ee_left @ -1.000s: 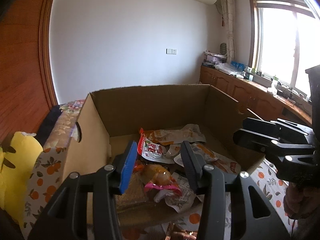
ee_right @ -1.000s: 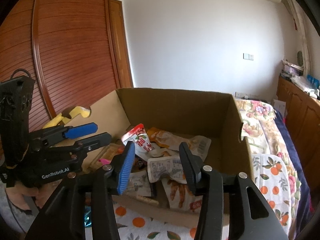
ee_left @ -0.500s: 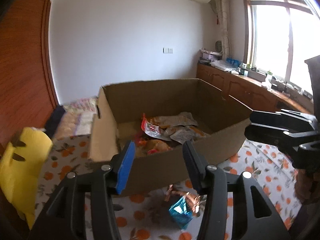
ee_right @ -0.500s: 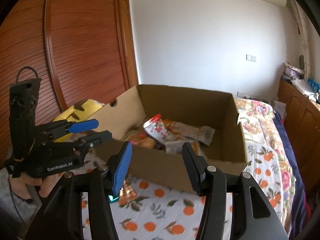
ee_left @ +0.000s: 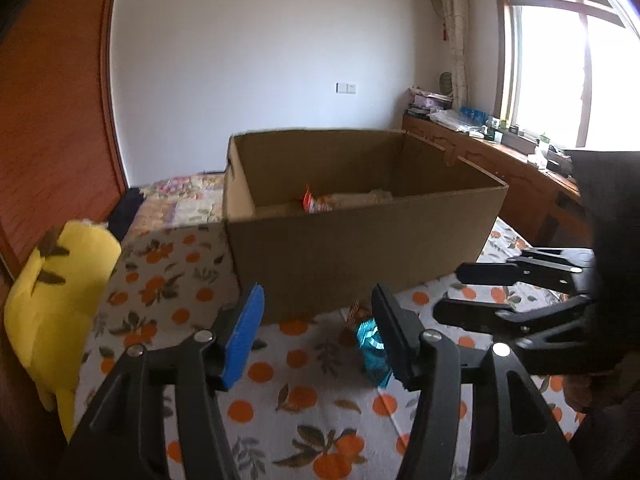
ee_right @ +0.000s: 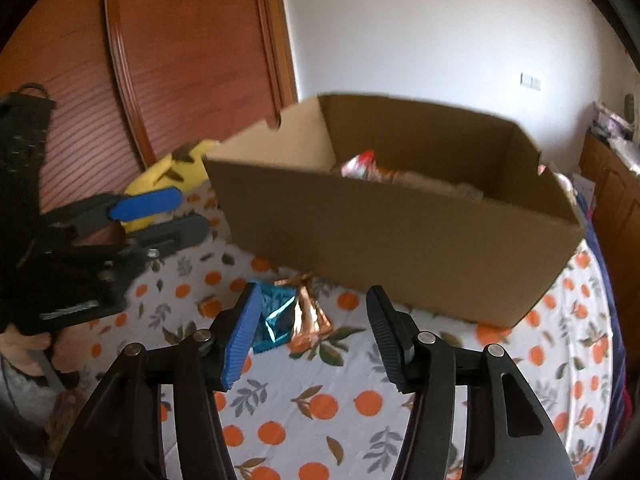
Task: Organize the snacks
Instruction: 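Move both tools out of the box down to the last two packets, then grasp the teal-blue packet with the left tool while the right tool grasps the copper packet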
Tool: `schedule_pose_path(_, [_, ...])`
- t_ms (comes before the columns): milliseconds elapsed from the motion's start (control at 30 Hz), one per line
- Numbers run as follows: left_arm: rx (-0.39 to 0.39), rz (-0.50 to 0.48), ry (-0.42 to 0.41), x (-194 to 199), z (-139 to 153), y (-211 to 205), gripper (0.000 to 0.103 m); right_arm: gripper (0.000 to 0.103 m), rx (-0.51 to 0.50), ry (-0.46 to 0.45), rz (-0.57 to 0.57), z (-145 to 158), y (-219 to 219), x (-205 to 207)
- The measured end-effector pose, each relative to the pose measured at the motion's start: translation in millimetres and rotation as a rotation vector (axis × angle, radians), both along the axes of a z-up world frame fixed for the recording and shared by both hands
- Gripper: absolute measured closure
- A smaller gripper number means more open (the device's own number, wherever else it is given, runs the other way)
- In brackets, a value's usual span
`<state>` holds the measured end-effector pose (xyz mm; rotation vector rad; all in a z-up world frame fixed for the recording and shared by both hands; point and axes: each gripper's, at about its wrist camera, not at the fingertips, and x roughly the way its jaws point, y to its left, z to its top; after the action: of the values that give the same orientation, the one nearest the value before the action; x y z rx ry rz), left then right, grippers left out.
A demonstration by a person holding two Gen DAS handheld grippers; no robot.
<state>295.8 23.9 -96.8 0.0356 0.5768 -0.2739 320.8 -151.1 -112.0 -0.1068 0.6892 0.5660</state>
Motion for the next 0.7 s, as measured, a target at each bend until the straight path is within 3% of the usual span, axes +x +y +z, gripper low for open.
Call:
schedule_pose_path(300, [-0.044, 0.052, 0.112, 4, -39, 16, 0.036, 0.055, -0.069, 0.126, 0.036, -46, 25, 38])
schedule_pose_path(500, [-0.069, 0.055, 0.129, 6, -47, 18, 0.036, 0.061, -0.062, 0.174, 0.068, -57, 36, 48])
schedule_pose_path(633, [-0.065, 0.042, 0.158, 8, -52, 12, 0.036, 0.082, -0.053, 0.170, 0.083, -58, 37, 49])
schedule_pose_path(700, [-0.056, 0.039, 0.169, 9, -54, 7, 0.036, 0.083, -0.051, 0.170, 0.087, -58, 36, 48])
